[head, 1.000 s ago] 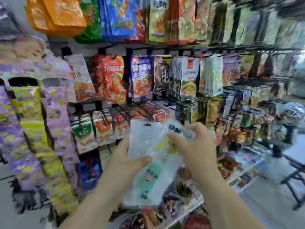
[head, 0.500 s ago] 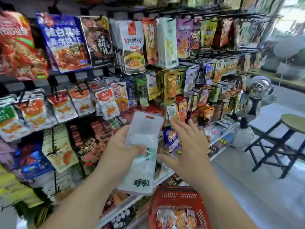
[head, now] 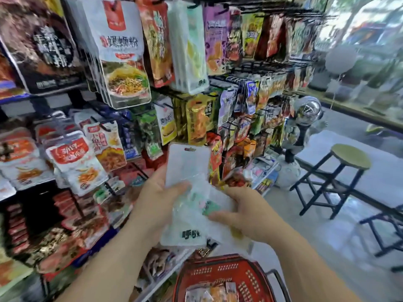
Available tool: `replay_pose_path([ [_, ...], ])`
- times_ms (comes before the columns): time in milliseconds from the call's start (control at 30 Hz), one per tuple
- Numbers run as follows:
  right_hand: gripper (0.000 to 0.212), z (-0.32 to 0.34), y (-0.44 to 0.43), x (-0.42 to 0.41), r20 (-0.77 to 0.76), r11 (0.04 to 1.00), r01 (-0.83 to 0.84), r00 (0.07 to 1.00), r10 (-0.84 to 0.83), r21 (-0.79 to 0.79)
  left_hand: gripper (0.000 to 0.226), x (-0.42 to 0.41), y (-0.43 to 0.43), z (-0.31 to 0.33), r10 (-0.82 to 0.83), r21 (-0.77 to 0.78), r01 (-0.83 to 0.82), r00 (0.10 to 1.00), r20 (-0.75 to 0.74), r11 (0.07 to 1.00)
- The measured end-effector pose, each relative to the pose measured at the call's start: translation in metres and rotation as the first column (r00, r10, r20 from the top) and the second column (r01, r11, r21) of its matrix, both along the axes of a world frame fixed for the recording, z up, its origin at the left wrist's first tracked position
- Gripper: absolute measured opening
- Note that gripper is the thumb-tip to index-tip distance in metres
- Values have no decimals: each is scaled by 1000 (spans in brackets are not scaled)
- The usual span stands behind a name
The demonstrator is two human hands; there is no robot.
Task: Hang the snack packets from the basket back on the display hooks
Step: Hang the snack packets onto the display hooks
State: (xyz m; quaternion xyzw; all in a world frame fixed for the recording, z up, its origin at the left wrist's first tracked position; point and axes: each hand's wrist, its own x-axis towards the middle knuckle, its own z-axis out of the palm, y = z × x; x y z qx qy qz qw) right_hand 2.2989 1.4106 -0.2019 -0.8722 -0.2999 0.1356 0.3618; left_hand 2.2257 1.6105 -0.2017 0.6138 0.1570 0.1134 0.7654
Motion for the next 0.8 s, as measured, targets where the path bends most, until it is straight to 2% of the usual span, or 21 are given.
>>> replay_pose_path([
  [100,25,-8,-16,22,-14,966,229,973,-229,118,37,37,9,-9,-13,-8,13,999,-29,1000],
  [167,18,-16,-26,35,-81,897,379,925,-371,226,34,55,9,-17,-19,-7,19,999,-50,1000],
  [233,13,-18,-26,45,-143,838,462,887,-439,291,32,69,7,-24,-14,-25,11,996,-84,1000],
  [433,8,-28,10,78,-270,775,500,865,-423,387,30,89,-9,-28,-13,-107,1,994,-112,994],
  [533,4,-37,20,95,-294,784,472,878,-378,404,29,98,-22,-27,-12,-214,-15,992,-126,977],
  [700,12,-43,9,112,-344,798,408,900,-269,443,49,109,-57,-16,-24,-324,-20,991,-133,946],
  [800,13,-46,-3,122,-337,786,401,905,-260,471,33,118,-85,-11,-15,-353,-24,994,-107,935],
])
